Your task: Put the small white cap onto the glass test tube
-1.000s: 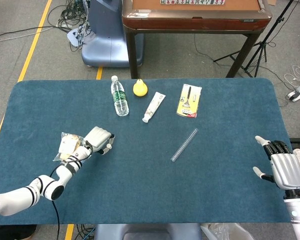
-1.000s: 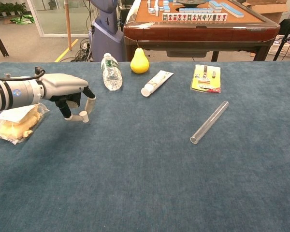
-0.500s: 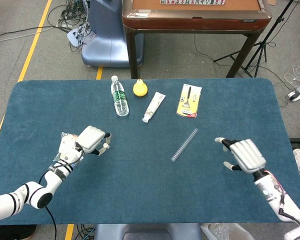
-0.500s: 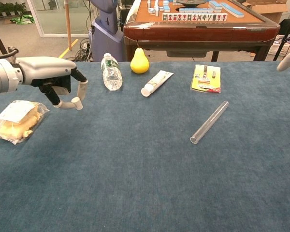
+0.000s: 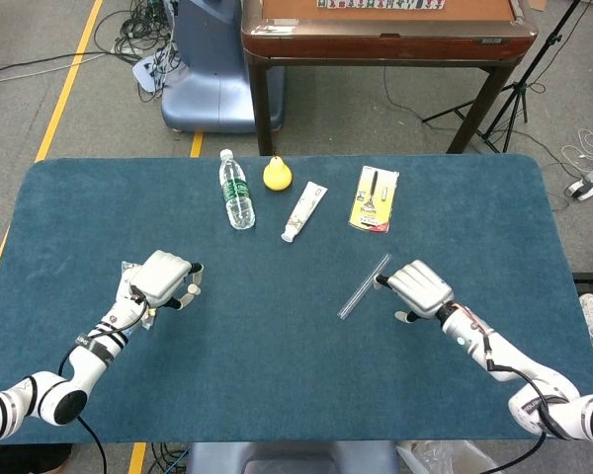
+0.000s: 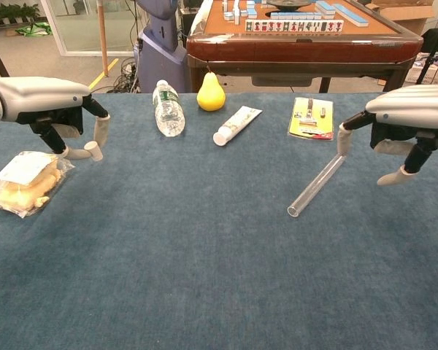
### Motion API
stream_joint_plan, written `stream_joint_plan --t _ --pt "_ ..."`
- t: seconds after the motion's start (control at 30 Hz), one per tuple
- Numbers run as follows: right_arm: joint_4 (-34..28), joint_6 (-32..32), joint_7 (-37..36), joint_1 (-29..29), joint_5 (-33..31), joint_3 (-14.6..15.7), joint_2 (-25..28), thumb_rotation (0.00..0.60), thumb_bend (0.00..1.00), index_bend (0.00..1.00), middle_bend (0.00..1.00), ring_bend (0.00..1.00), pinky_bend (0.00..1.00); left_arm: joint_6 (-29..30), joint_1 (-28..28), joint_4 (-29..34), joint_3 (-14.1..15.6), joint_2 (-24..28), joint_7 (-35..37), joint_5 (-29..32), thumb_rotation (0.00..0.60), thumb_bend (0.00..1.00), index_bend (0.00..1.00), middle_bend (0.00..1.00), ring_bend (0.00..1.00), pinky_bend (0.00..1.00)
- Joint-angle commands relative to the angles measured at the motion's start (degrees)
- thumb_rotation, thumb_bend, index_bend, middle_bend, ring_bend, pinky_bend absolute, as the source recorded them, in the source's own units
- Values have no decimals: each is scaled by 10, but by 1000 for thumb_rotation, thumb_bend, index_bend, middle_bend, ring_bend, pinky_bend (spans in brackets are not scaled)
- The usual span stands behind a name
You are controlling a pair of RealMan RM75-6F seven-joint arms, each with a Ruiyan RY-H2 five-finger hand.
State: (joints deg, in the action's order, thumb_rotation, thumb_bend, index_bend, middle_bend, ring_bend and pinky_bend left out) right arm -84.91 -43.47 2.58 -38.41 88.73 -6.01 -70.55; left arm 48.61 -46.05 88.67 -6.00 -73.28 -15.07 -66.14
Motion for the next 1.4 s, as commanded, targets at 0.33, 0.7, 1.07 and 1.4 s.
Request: stream_joint_plan --t 0.33,0.7,1.07,1.4 --pt "99 34 -8 -53 -3 13 -86 600 265 431 948 1000 1000 0 3 2 0 1 -7 13 600 314 531 1000 1000 1000" --pt "169 44 -29 -75 -8 28 -138 600 276 436 948 1000 1000 -2 4 1 1 1 -8 19 600 314 530 1000 1000 1000" --pt "199 50 -35 -97 -11 33 -165 600 276 436 948 1000 1000 -2 6 2 0 4 -4 19 600 314 530 1000 1000 1000" --pt "221 60 -26 -106 -27 38 -180 600 292 443 948 1000 1000 -4 8 0 1 5 0 18 600 314 530 1000 1000 1000"
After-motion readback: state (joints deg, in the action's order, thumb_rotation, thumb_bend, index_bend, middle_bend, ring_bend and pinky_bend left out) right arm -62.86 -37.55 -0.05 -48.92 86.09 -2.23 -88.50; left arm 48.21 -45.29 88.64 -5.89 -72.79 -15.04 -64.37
